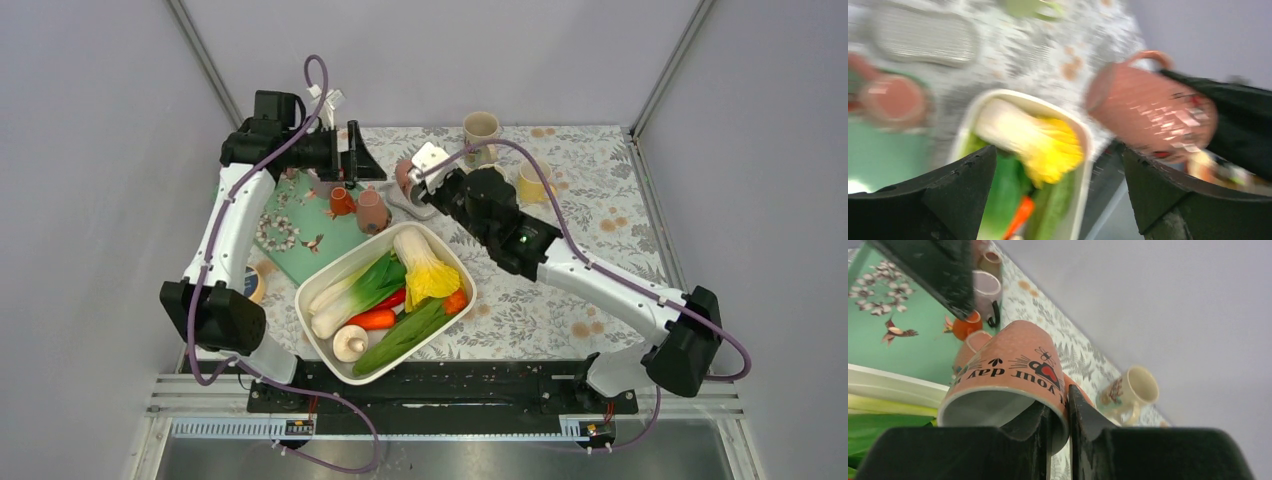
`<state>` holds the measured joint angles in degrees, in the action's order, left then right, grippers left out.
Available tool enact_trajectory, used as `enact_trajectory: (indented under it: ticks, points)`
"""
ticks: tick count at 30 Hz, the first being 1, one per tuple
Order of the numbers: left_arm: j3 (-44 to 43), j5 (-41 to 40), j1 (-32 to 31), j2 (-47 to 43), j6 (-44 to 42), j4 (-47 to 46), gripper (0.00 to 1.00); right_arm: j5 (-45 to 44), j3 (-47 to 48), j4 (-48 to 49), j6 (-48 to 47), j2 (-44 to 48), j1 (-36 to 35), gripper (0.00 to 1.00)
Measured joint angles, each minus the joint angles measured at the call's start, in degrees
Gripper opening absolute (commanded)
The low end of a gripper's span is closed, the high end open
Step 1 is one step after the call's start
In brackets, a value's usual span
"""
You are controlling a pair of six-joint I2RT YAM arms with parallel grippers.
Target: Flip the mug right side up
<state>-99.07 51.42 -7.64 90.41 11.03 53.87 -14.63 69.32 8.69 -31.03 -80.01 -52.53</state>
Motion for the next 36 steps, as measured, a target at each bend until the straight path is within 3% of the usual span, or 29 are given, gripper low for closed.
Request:
enact_trajectory:
  ticks: [6,10,14,21,27,36]
  points:
    - [0.48,-20.96,0.74,-1.86,-7.74,-4.35,0.99,-0.7,13.55,-22.21,14.19,-4.17,8.94,0.0]
    - [3.26,-29.62,0.74,-3.78,-12.52,-6.75,0.99,1.55,25.4,-35.65,23.21,-13.44,16.7,0.0]
    - [6.67,-34.01,0.74,-4.11,-15.93,-7.72,0.99,4.04,39.87,-45.62,29.77,-27.21,21.16,0.0]
    - [13.18,-38.56,0.74,-4.13,-21.4,-7.74,0.99,6.19,61.33,-59.93,35.82,-47.54,22.49,0.0]
    - [16.26,-40.94,0.74,-4.13,-24.39,-8.13,0.99,6.8,64.28,-65.9,38.12,-53.2,22.88,0.0]
    - [17.18,-41.38,0.74,-4.13,-25.75,-8.68,0.99,7.74,65.75,-67.47,40.13,-58.1,23.37,0.0]
